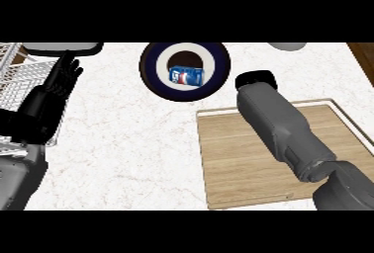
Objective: Pick the can from the tray and place it in the plate
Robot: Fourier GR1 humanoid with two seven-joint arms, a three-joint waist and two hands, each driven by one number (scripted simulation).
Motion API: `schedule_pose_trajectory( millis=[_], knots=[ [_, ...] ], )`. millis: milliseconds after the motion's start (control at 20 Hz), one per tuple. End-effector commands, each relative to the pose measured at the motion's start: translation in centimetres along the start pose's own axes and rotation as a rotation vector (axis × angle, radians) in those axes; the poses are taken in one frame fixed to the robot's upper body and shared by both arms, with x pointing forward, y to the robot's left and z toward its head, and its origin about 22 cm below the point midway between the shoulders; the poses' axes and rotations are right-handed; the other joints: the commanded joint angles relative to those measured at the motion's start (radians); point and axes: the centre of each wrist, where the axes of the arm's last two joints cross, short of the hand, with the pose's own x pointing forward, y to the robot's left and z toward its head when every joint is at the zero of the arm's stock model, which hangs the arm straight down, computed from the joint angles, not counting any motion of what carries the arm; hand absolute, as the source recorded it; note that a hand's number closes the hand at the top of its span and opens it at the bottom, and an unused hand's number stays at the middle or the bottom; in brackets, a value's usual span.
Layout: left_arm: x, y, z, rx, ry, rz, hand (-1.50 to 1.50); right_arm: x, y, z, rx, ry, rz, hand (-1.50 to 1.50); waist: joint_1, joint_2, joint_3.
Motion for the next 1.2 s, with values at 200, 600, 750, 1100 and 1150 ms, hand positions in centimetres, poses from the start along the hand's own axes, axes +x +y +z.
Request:
schedule_pose_trajectory(
  millis=[200,600,750,1100,1150],
  knots=[
    [-1.2,1.4,1.2,0.080,0.036,-0.009,0.00,-10.3,0.0,-5.6,-0.432,-0.273,-0.581,1.50,-0.094,-0.015,0.011],
    [-0.9,1.7,2.0,0.064,0.029,0.000,0.00,-16.3,4.7,-8.5,-0.762,-0.617,-0.907,1.50,-0.064,-0.014,0.002],
    [0.2,1.0,1.4,0.042,0.017,-0.001,0.00,-16.7,4.8,-7.9,-0.845,-0.768,-1.057,1.50,-0.052,-0.009,0.002],
    [0.2,1.1,1.8,0.024,0.015,-0.007,0.00,-15.6,3.9,-4.2,-0.841,-1.038,-1.172,1.50,-0.026,-0.009,-0.004],
    [-0.8,-0.1,0.8,0.012,0.003,0.009,0.00,-16.8,4.8,-4.6,-0.831,-1.035,-1.149,1.50,-0.026,-0.005,-0.004]
  ],
)
